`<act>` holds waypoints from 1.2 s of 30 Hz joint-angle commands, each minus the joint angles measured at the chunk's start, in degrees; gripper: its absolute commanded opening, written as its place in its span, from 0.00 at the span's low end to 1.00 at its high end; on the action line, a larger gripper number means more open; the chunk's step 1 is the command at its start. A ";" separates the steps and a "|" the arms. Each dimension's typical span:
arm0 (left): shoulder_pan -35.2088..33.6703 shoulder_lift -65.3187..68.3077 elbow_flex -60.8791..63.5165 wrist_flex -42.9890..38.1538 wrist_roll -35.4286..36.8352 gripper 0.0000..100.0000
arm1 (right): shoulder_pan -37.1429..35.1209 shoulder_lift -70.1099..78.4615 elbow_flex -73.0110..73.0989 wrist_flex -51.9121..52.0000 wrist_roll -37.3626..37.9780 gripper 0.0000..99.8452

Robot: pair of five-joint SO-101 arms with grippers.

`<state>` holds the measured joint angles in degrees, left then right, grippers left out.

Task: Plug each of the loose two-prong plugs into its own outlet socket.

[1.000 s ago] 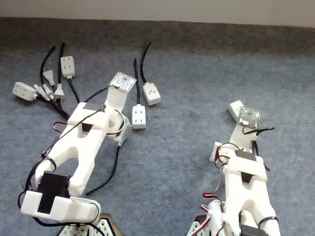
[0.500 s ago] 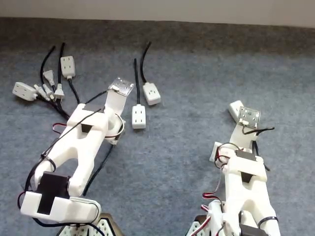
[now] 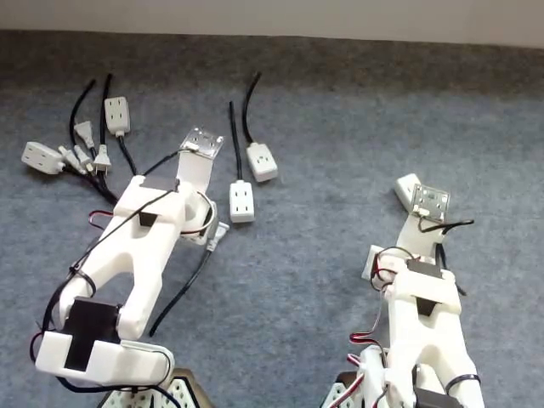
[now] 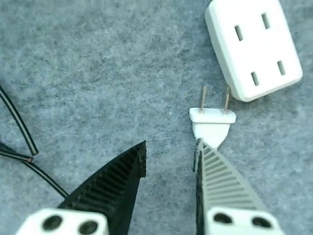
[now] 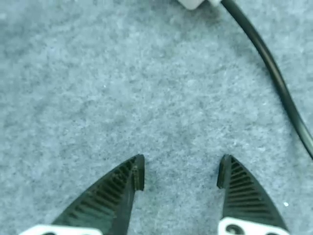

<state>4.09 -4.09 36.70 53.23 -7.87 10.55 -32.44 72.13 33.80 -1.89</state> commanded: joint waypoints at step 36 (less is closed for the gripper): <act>12.26 -8.57 2.51 0.00 8.44 0.19 | -0.48 -0.48 -0.13 -2.42 0.35 0.25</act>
<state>18.95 -15.08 40.04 55.78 0.31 10.64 -32.44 72.13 32.31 -1.89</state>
